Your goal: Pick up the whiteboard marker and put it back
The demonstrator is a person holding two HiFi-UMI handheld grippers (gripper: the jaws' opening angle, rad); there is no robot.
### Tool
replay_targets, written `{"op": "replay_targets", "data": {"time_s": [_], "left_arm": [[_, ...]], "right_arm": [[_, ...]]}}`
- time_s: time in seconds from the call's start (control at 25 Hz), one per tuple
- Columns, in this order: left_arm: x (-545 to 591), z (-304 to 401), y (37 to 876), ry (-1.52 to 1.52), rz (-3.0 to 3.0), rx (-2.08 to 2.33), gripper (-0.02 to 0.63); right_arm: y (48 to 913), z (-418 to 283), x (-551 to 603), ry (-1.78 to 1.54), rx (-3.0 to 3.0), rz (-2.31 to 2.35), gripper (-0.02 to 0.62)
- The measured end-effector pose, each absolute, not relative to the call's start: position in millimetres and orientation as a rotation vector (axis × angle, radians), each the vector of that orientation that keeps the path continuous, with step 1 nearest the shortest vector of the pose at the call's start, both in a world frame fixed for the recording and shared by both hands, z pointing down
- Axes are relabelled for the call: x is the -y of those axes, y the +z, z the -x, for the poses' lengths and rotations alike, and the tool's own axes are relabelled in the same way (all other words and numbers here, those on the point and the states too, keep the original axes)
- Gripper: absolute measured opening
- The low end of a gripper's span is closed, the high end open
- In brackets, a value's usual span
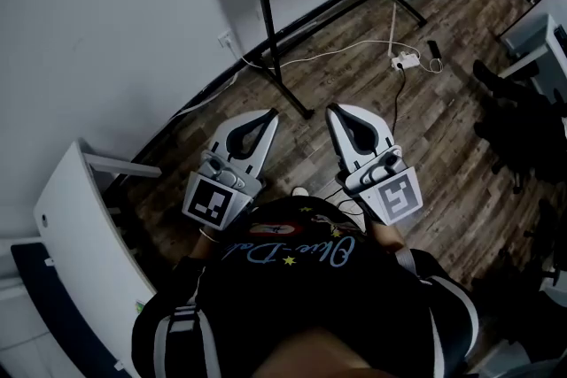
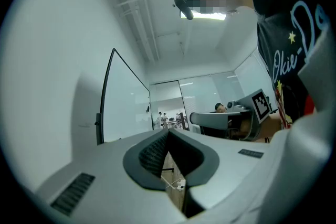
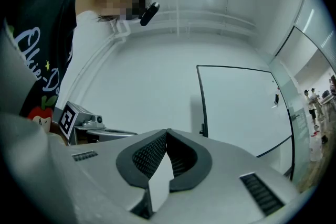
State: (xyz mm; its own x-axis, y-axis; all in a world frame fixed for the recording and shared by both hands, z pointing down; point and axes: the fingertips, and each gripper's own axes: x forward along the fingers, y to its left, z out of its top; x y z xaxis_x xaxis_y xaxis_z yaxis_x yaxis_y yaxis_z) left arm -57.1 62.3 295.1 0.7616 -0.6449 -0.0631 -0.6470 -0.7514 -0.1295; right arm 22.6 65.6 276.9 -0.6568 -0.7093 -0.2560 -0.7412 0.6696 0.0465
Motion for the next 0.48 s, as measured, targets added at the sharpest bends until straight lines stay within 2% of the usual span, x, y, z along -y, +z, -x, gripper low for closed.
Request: {"op": "replay_targets", "data": {"time_s": [0.48], "left_arm": [[-50,46,296,0.006,2.791,-1.074,0.017]], "right_arm": [[277,-31,-51,0.234,-2.707,1.132,0.037]]}}
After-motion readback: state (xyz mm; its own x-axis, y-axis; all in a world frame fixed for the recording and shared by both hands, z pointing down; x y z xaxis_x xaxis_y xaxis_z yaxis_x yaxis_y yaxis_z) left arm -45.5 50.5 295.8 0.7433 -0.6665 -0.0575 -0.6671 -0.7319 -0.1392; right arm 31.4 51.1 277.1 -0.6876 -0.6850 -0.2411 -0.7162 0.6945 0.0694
